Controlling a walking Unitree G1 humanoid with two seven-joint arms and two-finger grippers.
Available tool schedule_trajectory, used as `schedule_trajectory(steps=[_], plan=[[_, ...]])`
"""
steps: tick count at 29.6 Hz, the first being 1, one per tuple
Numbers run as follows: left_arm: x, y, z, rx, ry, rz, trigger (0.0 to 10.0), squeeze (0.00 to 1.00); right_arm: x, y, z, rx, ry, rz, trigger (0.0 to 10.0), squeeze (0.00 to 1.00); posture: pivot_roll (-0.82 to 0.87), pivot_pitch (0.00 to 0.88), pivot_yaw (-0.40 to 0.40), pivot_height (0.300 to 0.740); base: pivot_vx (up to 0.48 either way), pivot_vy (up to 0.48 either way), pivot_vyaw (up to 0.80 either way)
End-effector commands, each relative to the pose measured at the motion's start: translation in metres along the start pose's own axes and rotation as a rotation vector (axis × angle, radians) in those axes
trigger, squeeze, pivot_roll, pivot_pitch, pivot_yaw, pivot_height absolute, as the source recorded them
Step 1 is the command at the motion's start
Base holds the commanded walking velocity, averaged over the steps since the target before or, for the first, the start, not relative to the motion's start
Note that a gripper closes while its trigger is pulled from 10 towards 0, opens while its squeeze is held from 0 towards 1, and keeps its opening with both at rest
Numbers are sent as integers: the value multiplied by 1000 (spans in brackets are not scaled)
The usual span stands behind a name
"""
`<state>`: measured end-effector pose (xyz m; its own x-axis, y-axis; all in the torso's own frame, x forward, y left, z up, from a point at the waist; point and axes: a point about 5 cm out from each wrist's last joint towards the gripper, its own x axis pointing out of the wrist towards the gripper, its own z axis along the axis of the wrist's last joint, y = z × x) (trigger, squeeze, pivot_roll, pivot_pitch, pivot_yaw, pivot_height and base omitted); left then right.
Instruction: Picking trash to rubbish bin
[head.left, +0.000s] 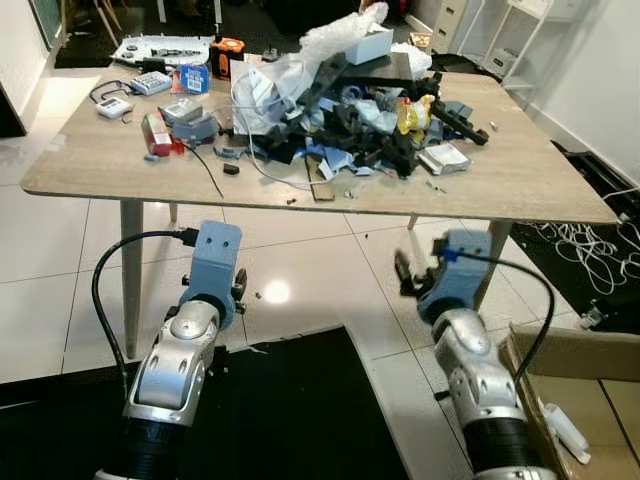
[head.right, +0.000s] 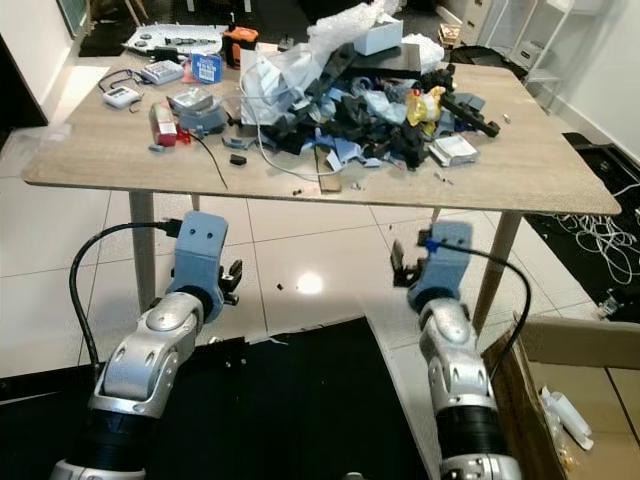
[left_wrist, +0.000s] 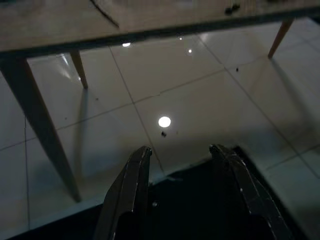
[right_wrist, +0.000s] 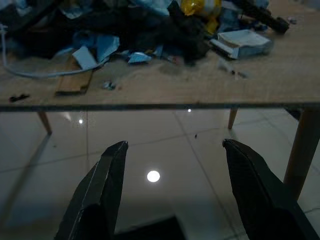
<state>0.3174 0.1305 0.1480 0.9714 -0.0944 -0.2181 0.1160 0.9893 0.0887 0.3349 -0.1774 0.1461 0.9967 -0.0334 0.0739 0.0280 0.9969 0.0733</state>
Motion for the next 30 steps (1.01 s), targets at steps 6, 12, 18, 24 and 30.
schedule_trajectory(steps=[6,12,18,24,30], plan=[[0,-8,2,0,-15,-40,10000,0,2,-1,8,-8,-24,-8,10000,0,109,103,-57,740,284,0,0],[1,-6,4,8,-20,-38,10000,0,3,4,7,-14,-21,13,10000,0,112,101,-54,740,266,0,0],[0,-7,6,7,-29,-49,10000,0,3,5,9,-9,-26,12,10000,0,115,84,-50,740,256,0,0],[1,-8,8,-5,-41,-59,10000,0,4,3,12,-11,-36,14,10000,0,112,70,-51,740,265,0,0],[1,-8,9,-6,-45,-62,10000,0,4,4,12,-11,-37,15,10000,0,111,57,-46,740,285,0,0]])
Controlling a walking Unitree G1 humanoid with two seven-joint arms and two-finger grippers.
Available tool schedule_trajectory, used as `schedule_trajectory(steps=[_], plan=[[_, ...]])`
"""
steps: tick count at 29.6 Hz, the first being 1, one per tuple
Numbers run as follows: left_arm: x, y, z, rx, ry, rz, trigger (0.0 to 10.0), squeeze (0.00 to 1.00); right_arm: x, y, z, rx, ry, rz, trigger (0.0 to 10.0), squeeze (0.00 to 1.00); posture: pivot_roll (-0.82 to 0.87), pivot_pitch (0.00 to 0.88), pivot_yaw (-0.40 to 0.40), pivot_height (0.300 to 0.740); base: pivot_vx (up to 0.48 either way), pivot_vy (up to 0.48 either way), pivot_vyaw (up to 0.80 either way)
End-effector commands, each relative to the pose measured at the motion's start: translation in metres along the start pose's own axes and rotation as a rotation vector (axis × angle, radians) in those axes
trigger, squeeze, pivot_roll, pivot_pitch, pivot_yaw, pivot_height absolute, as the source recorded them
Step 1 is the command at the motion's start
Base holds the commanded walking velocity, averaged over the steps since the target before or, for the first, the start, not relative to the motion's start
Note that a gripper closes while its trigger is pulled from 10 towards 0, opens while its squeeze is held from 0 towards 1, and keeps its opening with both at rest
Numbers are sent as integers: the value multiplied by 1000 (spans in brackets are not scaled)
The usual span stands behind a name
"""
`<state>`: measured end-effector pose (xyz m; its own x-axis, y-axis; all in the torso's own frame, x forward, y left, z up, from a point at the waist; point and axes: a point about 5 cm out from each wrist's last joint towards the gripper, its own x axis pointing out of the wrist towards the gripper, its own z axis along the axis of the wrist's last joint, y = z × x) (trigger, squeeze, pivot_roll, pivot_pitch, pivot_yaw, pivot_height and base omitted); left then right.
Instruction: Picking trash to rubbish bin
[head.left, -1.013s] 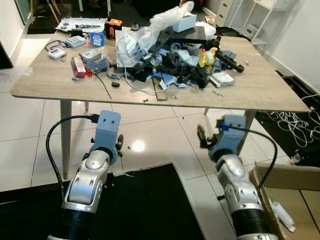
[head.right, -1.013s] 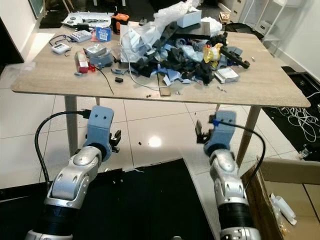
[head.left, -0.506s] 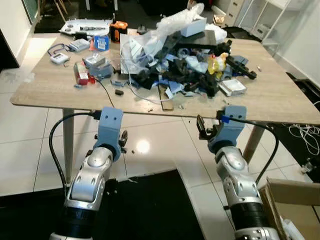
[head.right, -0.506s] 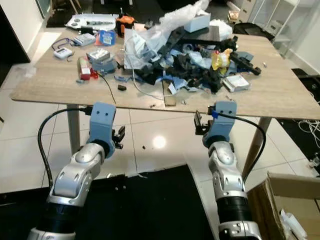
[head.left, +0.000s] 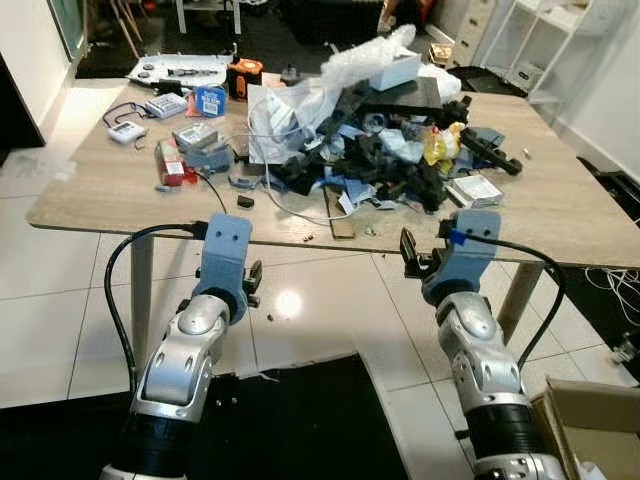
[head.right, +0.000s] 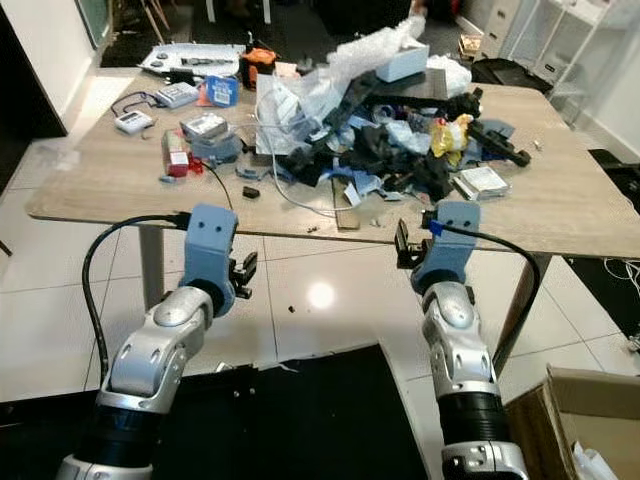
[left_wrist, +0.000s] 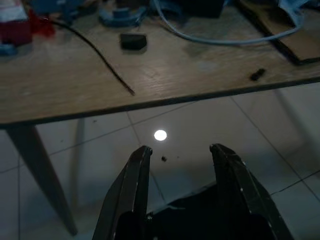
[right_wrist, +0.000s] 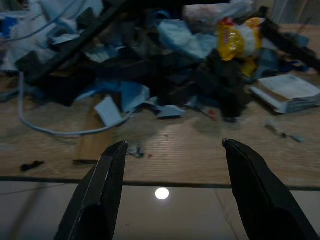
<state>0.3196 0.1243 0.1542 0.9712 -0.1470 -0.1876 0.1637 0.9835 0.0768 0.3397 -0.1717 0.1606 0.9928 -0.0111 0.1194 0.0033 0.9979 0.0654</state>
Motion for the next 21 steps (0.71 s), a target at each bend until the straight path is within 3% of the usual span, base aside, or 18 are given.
schedule_trajectory(steps=[1,21], plan=[[0,-3,1,-4,-10,-14,10000,0,-2,-3,-2,-5,7,-10,10000,0,111,57,-46,740,285,0,0],[0,-4,1,0,-13,-25,10000,0,-5,-2,-7,-2,23,-6,10000,0,114,50,-45,740,288,0,0]])
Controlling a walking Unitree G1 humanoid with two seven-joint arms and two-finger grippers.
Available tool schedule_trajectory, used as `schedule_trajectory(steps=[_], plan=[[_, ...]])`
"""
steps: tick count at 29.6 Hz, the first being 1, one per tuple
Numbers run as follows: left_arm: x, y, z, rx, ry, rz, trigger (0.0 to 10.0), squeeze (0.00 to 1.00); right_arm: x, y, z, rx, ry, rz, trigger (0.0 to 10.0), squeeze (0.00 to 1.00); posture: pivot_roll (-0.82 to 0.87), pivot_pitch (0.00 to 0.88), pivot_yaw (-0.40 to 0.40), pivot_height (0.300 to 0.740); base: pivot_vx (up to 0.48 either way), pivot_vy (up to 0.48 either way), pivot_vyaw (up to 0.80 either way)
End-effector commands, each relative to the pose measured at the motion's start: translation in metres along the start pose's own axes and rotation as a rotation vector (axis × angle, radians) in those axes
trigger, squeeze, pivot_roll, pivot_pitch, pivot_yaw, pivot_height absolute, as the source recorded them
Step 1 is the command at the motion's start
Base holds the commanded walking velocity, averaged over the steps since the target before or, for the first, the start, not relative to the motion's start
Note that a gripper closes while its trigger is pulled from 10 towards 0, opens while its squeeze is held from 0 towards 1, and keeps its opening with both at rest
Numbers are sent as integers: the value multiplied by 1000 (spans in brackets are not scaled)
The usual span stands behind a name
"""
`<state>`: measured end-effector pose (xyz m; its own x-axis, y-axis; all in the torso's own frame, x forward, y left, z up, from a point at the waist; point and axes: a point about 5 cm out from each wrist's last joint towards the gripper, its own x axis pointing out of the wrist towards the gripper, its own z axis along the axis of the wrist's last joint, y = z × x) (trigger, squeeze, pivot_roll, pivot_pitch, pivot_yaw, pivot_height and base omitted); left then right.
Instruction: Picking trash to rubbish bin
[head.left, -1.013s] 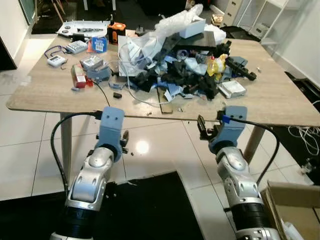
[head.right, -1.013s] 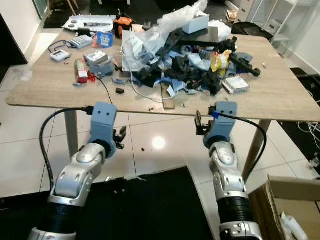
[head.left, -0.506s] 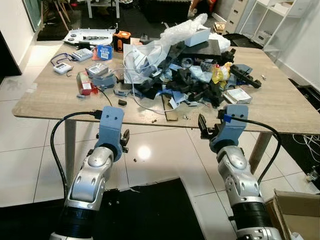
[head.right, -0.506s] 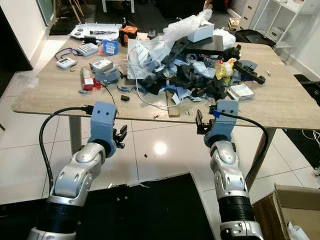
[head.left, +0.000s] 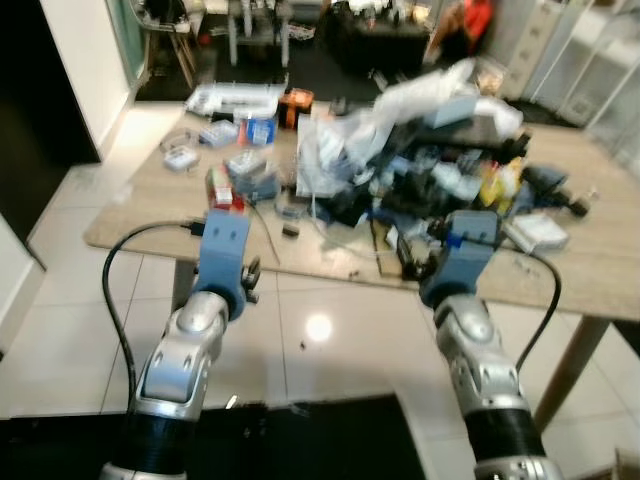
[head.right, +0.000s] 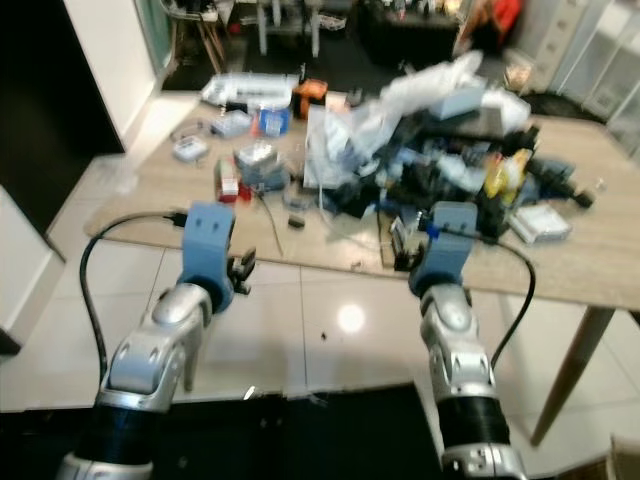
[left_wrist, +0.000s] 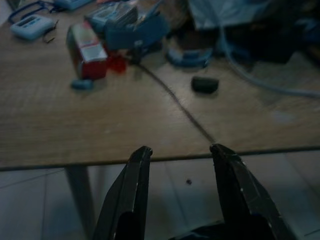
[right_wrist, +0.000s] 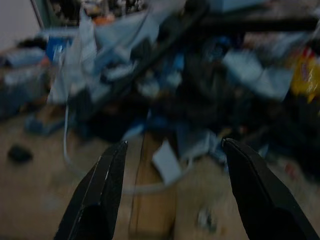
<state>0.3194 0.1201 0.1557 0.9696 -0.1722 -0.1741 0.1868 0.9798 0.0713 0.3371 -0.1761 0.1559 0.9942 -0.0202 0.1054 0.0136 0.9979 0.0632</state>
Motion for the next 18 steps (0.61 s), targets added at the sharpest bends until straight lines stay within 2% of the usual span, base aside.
schedule_trajectory(steps=[1,18], plan=[[-1,0,-1,2,2,-2,10000,0,-2,2,-3,2,11,4,10000,0,114,50,-45,740,277,0,0],[-1,-2,-3,11,13,-21,10000,0,-5,3,-8,9,29,0,10000,0,115,58,-36,740,275,0,0]])
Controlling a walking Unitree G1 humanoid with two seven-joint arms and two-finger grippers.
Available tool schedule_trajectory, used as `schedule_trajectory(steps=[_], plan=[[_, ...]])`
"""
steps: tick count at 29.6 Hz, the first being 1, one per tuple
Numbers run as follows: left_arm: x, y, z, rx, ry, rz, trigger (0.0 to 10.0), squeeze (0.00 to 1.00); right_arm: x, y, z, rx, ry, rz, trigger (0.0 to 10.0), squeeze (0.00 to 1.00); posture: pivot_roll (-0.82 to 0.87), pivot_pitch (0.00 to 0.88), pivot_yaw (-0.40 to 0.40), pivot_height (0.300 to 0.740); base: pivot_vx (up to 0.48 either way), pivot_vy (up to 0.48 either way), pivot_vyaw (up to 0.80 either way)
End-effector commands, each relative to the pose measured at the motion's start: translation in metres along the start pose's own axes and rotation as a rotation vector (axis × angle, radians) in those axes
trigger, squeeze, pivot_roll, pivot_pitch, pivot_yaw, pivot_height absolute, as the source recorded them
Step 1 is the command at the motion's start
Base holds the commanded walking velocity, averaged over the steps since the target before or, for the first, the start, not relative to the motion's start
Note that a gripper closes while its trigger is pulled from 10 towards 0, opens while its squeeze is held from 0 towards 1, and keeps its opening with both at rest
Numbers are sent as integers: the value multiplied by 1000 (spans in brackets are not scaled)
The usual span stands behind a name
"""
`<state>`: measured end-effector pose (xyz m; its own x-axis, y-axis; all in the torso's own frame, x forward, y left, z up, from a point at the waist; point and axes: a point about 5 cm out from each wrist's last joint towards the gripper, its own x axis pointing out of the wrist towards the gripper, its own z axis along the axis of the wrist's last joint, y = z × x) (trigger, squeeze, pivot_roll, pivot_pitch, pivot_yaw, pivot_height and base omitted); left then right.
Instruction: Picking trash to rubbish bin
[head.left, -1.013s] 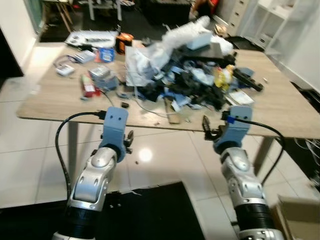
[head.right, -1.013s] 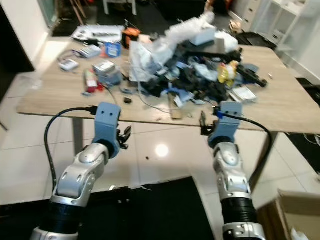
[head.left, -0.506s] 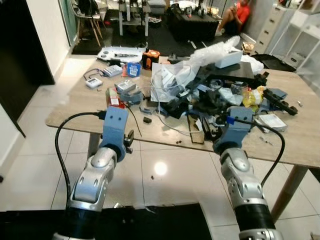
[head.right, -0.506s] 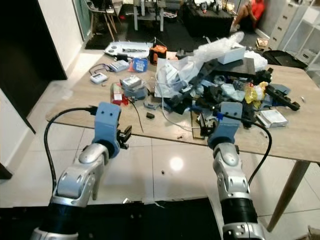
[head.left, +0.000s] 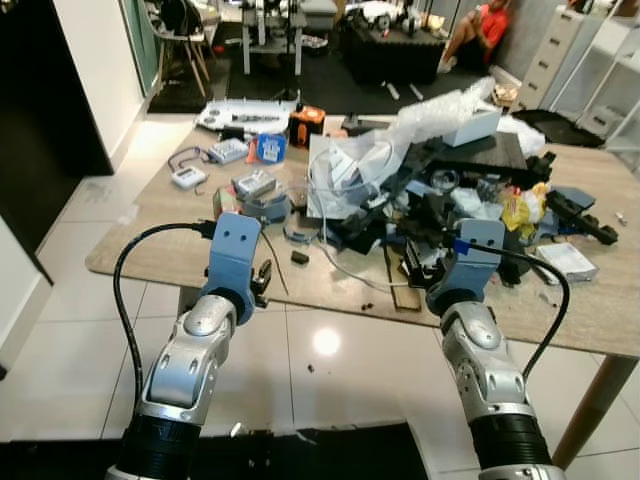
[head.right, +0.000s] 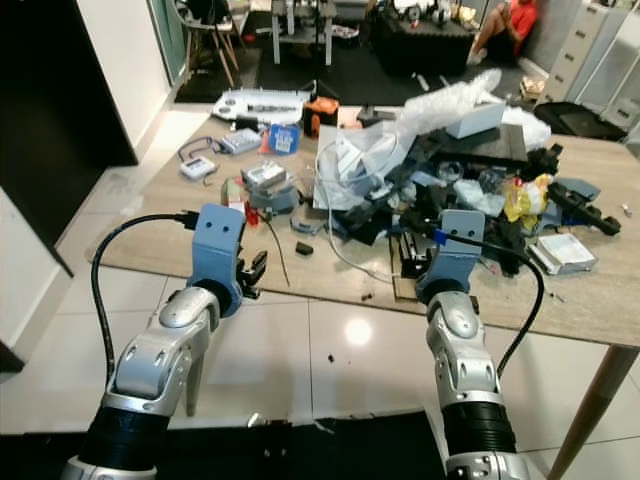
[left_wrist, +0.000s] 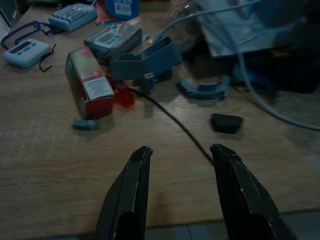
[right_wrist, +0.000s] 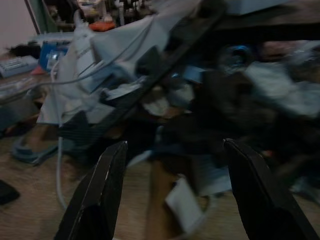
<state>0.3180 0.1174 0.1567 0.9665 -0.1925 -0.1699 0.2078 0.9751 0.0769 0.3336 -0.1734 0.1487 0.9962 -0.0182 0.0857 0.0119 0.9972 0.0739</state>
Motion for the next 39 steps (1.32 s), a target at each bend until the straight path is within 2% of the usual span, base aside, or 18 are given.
schedule_trajectory(steps=[1,8,22,29,31,39], plan=[[0,0,-4,2,20,-3,10000,0,-1,0,-2,-2,11,-3,10000,0,115,58,-36,740,266,0,0],[0,0,-4,4,21,-4,10000,0,-1,0,-2,0,12,-6,10000,0,116,60,-35,740,260,0,0],[-1,-1,-6,50,23,-11,10000,0,-3,1,-2,-1,14,-3,10000,0,116,65,-33,740,0,0,0],[-1,-5,-9,68,44,-34,10000,0,-3,1,2,-1,8,-6,10000,0,114,73,-30,740,0,-480,0],[-1,-6,-10,33,53,-41,10000,0,-2,1,3,-4,3,-3,10000,0,114,73,-30,740,0,0,0],[-1,-6,-10,53,51,-49,10000,0,3,-1,15,-11,-28,-3,10000,0,114,73,-30,740,0,0,0]])
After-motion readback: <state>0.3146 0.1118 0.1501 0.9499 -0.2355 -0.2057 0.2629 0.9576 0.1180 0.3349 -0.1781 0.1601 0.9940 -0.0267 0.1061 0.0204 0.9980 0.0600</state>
